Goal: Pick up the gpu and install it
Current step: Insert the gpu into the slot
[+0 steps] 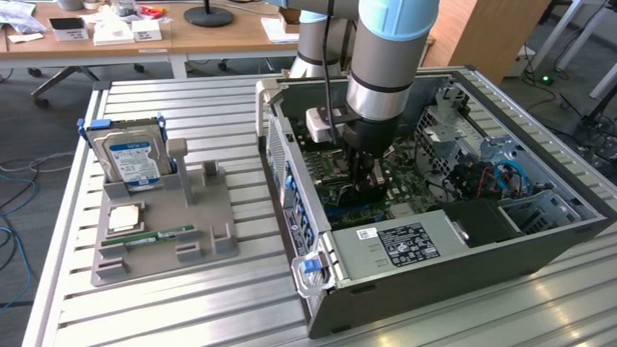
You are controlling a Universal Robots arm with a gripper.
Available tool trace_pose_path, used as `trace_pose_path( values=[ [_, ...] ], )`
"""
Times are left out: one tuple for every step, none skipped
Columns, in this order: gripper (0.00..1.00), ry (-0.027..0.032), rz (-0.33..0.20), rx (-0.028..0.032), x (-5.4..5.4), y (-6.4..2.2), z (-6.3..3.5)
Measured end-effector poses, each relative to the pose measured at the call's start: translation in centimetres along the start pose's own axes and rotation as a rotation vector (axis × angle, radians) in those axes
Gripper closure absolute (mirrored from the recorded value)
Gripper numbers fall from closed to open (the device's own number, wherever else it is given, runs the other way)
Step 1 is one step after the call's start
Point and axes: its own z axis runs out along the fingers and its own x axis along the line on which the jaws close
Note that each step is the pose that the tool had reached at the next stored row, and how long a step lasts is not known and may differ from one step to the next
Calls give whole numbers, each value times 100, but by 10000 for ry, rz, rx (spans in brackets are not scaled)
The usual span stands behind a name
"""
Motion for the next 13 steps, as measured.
trace_pose_path(
  values=[
    [75,1,-1,-1,0,0,1],
    [75,2,-3,-1,1,1,3],
    [75,3,-4,-2,1,1,6],
    [75,4,-3,-2,1,1,7],
    [75,3,-4,-2,1,1,7],
    [75,2,-4,-1,0,0,8],
    [75,1,-3,0,0,1,9],
    [75,1,-4,0,1,1,11],
    [75,1,-4,-1,1,1,15],
    [75,3,-4,-1,1,1,15],
    [75,3,-4,-2,1,1,15],
    [75,3,-4,-2,1,2,16],
    [75,2,-4,-1,1,2,16]
  ],
)
